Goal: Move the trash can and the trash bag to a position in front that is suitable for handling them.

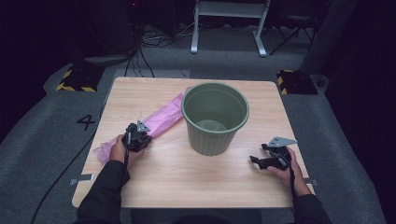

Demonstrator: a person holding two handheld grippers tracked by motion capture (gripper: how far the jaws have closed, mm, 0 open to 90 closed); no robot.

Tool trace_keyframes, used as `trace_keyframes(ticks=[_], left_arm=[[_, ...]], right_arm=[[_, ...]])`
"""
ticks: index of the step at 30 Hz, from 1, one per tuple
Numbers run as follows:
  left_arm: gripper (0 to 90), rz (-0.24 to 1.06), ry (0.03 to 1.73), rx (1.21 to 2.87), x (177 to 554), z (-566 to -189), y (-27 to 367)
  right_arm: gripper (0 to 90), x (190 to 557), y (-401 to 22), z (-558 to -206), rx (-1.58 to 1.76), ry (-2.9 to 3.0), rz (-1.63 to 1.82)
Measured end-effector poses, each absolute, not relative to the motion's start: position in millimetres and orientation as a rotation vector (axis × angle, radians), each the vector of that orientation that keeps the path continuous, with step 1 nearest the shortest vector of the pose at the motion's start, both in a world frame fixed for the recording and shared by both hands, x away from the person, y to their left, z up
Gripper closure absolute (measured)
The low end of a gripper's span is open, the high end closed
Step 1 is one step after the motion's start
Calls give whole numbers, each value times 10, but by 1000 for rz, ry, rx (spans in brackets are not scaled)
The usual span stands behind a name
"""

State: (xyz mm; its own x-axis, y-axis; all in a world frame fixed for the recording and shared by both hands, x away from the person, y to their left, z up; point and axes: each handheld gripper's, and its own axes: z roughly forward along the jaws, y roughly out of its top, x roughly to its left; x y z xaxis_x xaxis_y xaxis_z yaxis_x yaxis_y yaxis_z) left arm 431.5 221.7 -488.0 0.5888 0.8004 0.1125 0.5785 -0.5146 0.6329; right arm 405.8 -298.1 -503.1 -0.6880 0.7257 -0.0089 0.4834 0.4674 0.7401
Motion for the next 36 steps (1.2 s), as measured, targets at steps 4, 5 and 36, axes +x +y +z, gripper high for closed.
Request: trace_keyframes(ticks=[4,5,36], left_arm=[[894,580,1094,2275,4299,-4883,2226],[897,588,1102,2258,4289,-4877,2253],[898,764,1056,2066,4147,-4665,2407]], right_arm=[[196,4056,-2985,-5031,1023,2398,1055],[196,4055,-2987,-5031,1023,2399,1055],[198,4064,-2995,-5031,1035,2391,1053]])
